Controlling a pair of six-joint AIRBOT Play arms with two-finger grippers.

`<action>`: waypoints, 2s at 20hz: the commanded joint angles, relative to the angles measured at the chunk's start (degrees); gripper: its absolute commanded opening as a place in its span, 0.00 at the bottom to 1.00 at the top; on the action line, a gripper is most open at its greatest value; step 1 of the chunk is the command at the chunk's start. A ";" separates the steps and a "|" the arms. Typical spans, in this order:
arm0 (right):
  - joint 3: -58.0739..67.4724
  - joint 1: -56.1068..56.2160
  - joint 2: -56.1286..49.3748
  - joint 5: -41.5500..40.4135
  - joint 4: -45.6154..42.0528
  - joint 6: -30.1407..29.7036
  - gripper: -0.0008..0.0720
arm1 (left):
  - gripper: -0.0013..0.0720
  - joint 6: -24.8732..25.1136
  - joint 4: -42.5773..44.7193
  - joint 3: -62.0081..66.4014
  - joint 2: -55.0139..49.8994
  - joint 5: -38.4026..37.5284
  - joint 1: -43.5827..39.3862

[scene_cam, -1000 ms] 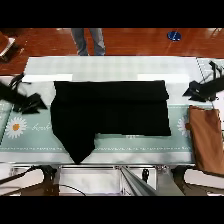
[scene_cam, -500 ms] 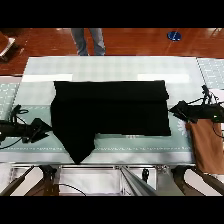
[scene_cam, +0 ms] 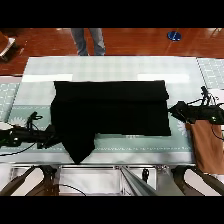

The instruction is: Fold the shirts.

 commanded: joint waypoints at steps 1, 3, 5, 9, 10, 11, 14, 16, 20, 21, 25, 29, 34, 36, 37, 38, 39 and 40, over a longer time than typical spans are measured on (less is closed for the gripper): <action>0.24 -1.64 0.04 -0.87 0.09 1.73 0.58 | 0.48 0.50 -1.62 -2.16 -1.14 5.77 -4.61; 0.50 -6.73 0.04 2.62 -2.75 1.77 0.58 | 0.05 0.63 -3.21 -2.14 -1.07 6.29 -4.96; 0.35 -11.74 0.04 10.08 -12.31 3.37 0.58 | 0.04 0.66 -3.32 -2.14 -1.07 6.29 -4.96; -5.09 -11.87 0.04 19.78 -17.55 4.68 0.58 | 0.04 0.83 -3.28 -2.16 -1.07 6.36 -4.96; -6.21 -10.86 -0.02 18.88 -17.27 4.70 0.58 | 0.04 0.83 -3.28 -2.16 -1.07 6.47 -4.96; -6.88 -9.77 -0.31 18.16 -16.68 4.83 0.58 | 0.04 0.83 -3.28 -2.16 -1.07 6.56 -4.96; -7.13 -5.40 -3.15 15.04 -13.09 4.66 0.58 | 0.04 0.81 -3.30 -2.16 -1.07 6.51 -4.96; -7.08 -4.04 -4.44 10.21 -7.89 4.48 0.58 | 0.04 0.81 -3.30 -2.16 -1.07 6.49 -4.96; -6.67 -0.90 -6.19 3.85 -2.49 4.00 0.51 | 0.04 0.85 -3.30 -2.12 -1.07 6.56 -4.96; -5.92 0.17 -6.21 3.56 -2.56 3.67 0.41 | 0.04 0.87 -3.28 -1.92 -1.07 6.56 -4.96; 0.76 1.20 -6.19 10.03 -1.40 -3.37 0.05 | 0.04 1.09 -3.39 3.65 -1.05 3.80 -4.72; 9.68 1.22 -8.17 10.45 -1.01 -2.49 0.05 | 0.04 1.14 -10.10 13.35 -1.79 5.73 -4.87; 22.25 4.92 -18.51 8.11 1.86 -2.25 0.05 | 0.04 2.93 -17.97 25.90 -12.28 12.72 -9.49; 27.91 5.77 -22.73 7.76 1.62 -0.87 0.05 | 0.04 2.49 -18.05 32.79 -18.38 12.63 -11.06; 30.32 5.92 -24.52 7.74 1.62 -0.35 0.05 | 0.04 1.27 -18.05 36.35 -21.38 12.57 -11.58; 32.54 5.92 -26.21 7.78 1.70 0.35 0.05 | 0.04 0.17 -18.05 39.65 -24.09 12.52 -11.93; 34.73 5.92 -27.80 7.74 1.68 0.98 0.05 | 0.04 -1.44 -18.05 43.06 -26.77 12.52 -12.15; 36.85 5.92 -29.40 7.82 1.68 1.29 0.05 | 0.04 -2.32 -18.05 46.10 -29.18 12.48 -12.31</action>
